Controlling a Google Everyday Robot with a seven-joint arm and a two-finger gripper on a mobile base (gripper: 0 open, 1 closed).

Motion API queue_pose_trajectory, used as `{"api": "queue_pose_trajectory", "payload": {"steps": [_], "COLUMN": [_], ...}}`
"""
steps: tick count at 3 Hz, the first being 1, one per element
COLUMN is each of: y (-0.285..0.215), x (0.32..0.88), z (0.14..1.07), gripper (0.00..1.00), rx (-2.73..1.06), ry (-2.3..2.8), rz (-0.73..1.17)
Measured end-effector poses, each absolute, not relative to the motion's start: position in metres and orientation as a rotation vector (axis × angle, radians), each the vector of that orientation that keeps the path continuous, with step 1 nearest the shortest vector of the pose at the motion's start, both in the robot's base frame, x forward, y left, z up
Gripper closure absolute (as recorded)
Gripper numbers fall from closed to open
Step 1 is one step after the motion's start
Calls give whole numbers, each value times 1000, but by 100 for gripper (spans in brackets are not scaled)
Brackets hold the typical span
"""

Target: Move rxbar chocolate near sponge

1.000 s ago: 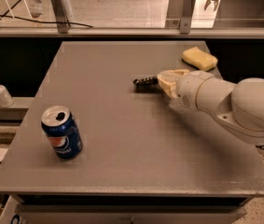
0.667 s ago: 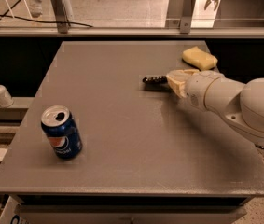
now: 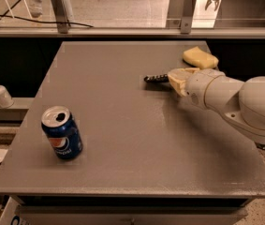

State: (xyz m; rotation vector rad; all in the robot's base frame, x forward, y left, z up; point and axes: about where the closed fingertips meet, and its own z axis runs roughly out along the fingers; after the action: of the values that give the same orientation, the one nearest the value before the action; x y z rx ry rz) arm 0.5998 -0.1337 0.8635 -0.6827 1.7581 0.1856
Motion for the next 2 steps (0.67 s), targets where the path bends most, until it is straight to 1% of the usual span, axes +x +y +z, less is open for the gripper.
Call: {"api": "queue_pose_trajectory", "payload": {"steps": [1, 2], "y": [-157, -194], "x": [614, 627], "z": [868, 874], "gripper": [100, 100], "rx": [-662, -617], "ry": [1767, 1778], "rz": [102, 12]}}
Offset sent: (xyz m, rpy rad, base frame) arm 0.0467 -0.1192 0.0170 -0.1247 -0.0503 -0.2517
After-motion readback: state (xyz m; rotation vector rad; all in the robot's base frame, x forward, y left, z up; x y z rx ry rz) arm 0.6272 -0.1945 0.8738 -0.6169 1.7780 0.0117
